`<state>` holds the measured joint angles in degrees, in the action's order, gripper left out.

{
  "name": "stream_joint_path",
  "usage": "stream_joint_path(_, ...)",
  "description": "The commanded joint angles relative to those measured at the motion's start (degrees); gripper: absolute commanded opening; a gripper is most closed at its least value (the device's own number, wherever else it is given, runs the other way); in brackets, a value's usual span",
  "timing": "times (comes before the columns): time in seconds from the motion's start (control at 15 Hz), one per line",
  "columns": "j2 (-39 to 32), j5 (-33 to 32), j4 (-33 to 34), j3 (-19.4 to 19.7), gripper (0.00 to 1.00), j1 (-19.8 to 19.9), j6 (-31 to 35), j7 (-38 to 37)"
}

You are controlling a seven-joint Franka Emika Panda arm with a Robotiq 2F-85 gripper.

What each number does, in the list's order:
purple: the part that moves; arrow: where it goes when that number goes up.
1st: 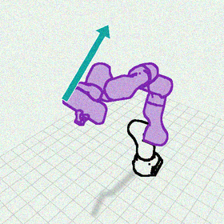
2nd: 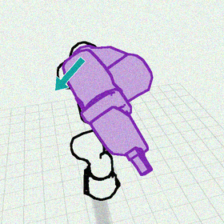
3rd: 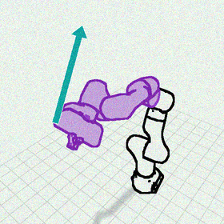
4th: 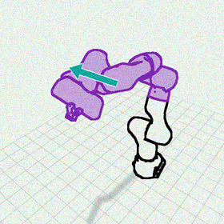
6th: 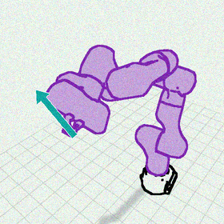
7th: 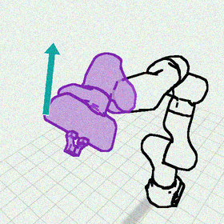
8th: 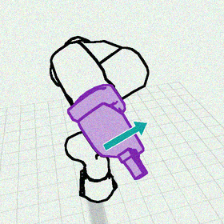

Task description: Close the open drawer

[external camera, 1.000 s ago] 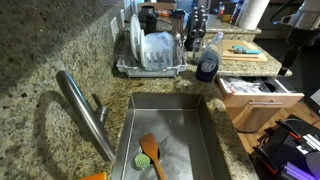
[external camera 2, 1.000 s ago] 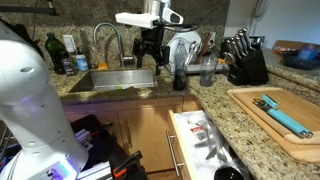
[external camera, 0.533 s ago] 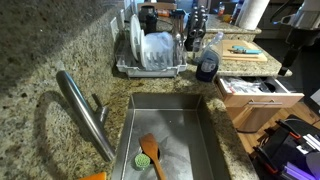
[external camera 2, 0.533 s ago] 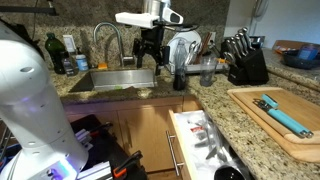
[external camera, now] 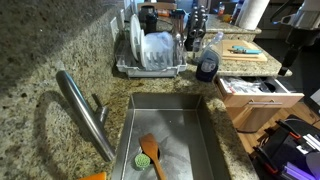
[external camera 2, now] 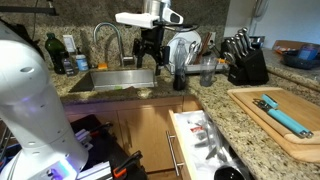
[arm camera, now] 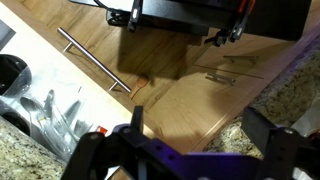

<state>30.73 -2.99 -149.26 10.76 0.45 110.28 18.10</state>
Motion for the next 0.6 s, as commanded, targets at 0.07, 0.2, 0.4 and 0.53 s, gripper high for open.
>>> stream_joint_path(0.07,-0.08,0.4,0.06,-0.77,1.0,0.81,-0.06,0.34)
stream_joint_path(0.2,-0.08,0.4,0.06,-0.77,1.0,0.81,-0.06,0.34)
stream_joint_path(0.4,-2.64,5.49,-0.83,-3.24,1.0,-0.73,9.58,-6.79)
stream_joint_path(0.53,-7.27,3.68,-1.24,-7.11,1.0,0.94,15.45,-15.78)
